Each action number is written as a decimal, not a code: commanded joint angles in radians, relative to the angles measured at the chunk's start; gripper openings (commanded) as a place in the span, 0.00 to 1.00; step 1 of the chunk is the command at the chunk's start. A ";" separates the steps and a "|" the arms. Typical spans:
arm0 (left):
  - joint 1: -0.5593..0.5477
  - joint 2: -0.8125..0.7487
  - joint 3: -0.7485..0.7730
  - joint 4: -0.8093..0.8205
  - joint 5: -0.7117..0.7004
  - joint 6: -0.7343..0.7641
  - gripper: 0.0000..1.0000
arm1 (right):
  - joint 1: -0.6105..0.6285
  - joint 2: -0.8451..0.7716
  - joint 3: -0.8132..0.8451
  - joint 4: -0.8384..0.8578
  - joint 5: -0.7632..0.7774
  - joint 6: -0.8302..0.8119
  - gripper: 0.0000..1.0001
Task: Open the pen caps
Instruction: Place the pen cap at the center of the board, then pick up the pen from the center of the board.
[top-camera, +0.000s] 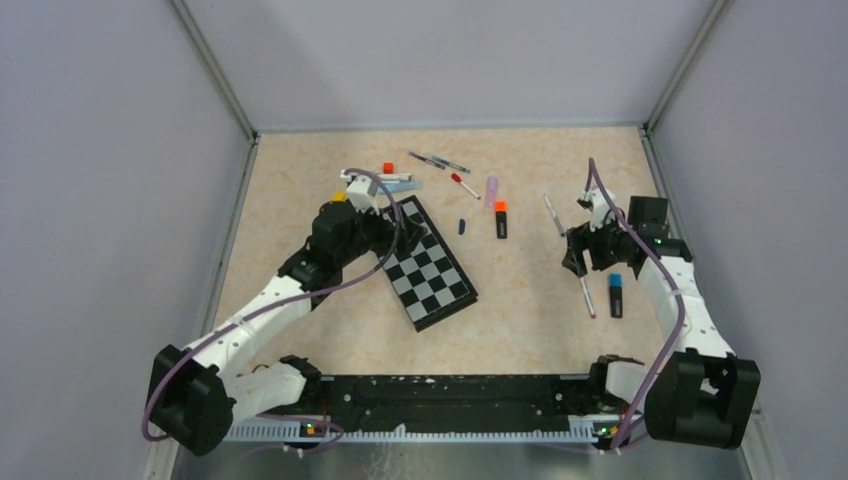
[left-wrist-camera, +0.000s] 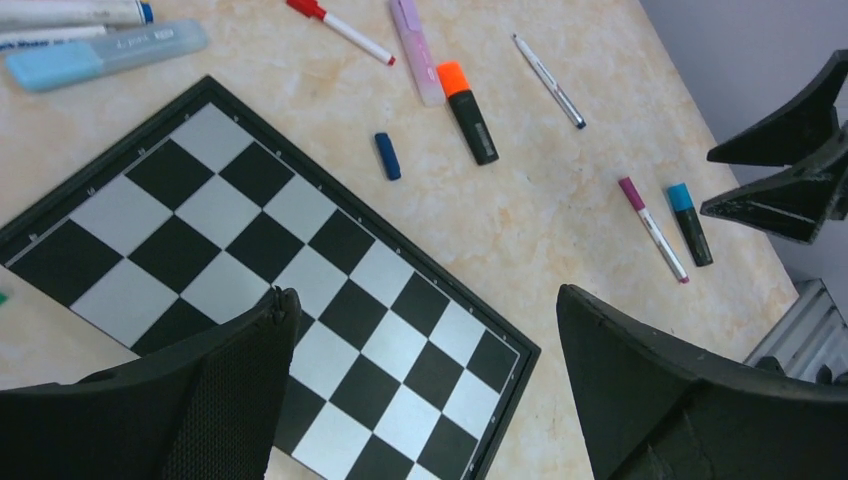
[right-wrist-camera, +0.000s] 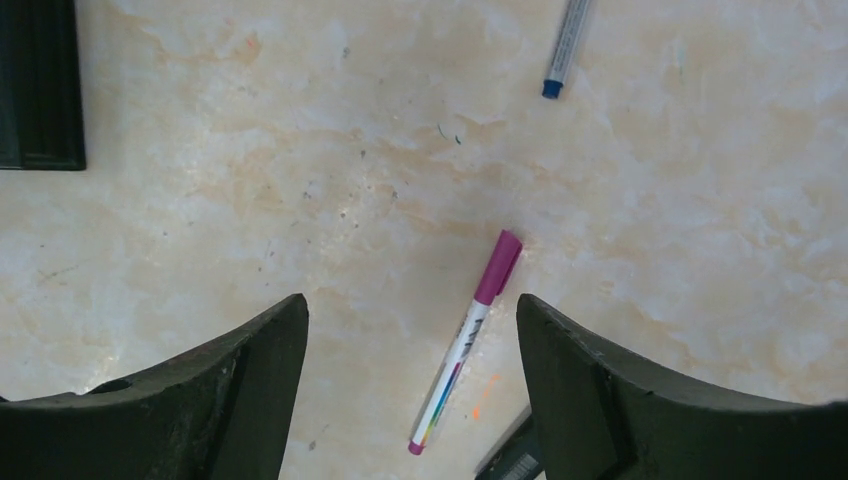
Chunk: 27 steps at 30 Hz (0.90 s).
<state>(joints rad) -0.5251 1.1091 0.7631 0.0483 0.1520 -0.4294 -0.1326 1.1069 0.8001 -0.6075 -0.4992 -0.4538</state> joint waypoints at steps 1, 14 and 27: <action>0.011 -0.092 -0.078 0.079 0.088 -0.039 0.99 | -0.007 0.052 0.000 -0.026 0.137 -0.049 0.75; 0.014 -0.181 -0.178 0.094 0.059 -0.023 0.99 | -0.007 0.201 -0.058 -0.039 0.259 -0.070 0.61; 0.014 -0.173 -0.207 0.130 0.084 -0.051 0.99 | -0.008 0.279 -0.054 -0.022 0.255 -0.057 0.43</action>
<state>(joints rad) -0.5133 0.9428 0.5640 0.1120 0.2203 -0.4656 -0.1333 1.3720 0.7391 -0.6514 -0.2470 -0.5137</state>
